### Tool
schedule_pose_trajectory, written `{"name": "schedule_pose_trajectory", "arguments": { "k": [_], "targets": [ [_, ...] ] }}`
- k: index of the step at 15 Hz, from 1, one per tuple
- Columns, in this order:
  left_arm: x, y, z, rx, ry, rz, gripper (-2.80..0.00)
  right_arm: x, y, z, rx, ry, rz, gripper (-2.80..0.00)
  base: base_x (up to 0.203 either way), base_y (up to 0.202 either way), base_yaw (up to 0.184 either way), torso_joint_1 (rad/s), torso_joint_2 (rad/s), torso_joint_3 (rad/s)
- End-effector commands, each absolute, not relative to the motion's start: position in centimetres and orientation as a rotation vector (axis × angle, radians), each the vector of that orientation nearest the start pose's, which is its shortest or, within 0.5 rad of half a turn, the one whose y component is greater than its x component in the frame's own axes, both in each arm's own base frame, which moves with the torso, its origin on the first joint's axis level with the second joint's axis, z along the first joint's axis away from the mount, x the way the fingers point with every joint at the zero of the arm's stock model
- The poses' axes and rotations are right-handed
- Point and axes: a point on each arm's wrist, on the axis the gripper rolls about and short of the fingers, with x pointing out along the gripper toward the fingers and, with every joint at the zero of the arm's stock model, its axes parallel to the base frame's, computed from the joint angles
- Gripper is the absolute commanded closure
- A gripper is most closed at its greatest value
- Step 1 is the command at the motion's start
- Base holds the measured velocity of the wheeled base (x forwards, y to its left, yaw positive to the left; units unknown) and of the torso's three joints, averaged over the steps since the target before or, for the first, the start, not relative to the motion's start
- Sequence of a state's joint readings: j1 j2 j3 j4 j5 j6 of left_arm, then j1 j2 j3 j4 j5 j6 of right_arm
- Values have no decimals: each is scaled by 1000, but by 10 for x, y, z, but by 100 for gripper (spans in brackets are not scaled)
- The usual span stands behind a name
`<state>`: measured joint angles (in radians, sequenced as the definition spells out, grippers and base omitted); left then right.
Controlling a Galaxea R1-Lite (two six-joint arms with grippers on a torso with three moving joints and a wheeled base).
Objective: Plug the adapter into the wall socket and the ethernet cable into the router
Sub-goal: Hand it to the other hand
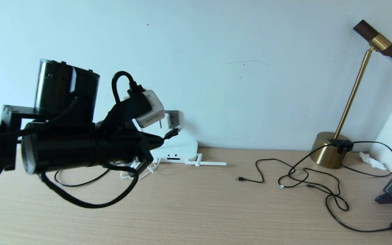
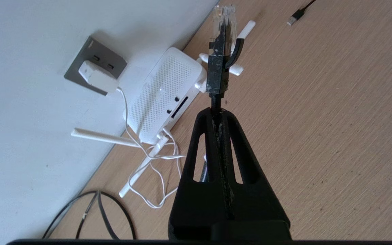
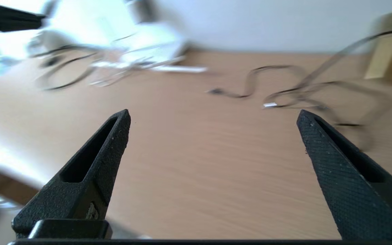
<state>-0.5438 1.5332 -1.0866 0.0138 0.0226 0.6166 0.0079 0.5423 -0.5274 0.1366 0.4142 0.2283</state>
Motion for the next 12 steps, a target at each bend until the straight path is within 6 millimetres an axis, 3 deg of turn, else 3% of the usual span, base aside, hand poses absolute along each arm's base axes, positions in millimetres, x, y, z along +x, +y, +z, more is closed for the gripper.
{"name": "schedule_pose_trajectory", "arguments": {
  "k": [1,4,8,10,12],
  "targets": [
    [231,-145,247,730,269,-653,0,77,12,224,342,407,479,-280,0,0,0,0,0,0],
    [237,-153,247,717,220,-656,0,137,26,245,429,531,622,-280,0,0,0,0,0,0],
    [254,-180,245,729,174,-692,0,212,61,269,522,633,743,-280,0,0,0,0,0,0],
    [247,-194,245,754,145,-741,0,232,71,275,552,652,780,-280,0,0,0,0,0,0],
    [239,-206,247,776,114,-781,0,239,75,278,568,673,875,-280,0,0,0,0,0,0]
  ]
}}
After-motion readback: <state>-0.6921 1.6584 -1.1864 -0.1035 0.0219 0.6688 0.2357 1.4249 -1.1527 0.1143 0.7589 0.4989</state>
